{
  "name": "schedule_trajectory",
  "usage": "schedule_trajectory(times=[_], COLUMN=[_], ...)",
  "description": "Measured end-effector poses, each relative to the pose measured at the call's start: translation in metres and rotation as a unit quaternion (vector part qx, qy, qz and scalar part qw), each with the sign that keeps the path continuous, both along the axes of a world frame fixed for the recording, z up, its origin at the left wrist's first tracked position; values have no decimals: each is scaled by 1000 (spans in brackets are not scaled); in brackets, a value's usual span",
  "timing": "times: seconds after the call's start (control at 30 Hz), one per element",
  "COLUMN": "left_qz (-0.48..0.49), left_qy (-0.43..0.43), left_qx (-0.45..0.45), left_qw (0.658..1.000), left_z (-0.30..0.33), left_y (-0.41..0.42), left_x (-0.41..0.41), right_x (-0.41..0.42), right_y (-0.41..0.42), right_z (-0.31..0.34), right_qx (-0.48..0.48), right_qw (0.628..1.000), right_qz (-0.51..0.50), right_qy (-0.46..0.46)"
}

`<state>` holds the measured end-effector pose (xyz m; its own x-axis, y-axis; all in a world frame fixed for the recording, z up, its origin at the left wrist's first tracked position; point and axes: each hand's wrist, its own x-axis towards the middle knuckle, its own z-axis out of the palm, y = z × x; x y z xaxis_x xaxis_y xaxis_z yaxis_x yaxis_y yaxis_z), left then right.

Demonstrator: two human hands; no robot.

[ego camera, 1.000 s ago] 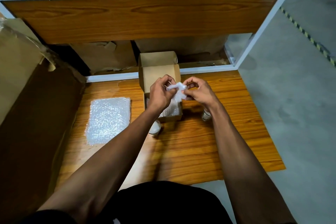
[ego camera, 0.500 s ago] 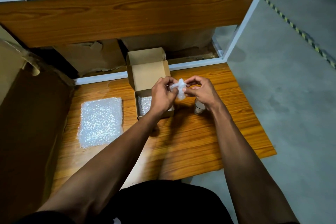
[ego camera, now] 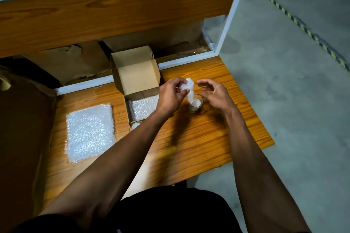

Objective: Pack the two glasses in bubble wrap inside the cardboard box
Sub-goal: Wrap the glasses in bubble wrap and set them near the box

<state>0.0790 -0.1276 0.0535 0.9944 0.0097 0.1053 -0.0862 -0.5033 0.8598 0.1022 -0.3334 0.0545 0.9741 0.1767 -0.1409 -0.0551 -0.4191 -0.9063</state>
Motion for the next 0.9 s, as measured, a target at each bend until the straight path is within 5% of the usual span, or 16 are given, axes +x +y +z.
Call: schedule_trajectory(times=[0.27,0.57,0.9], left_qz=[-37,-78,-170], left_qy=[-31,-9,-13], left_qx=[89,200,479], left_qw=[995,977,861], left_z=[-21,-35,-13], left_y=[-23,-31,-52], left_x=[8,12,27], right_x=[-20,-22,-20], right_y=[1,-2,-3], right_z=[-59,-75,-78], right_qx=[-249,-303,-289], right_qw=[968,946,948], right_qz=[37,-5,-4], right_qy=[-14,-117,-135])
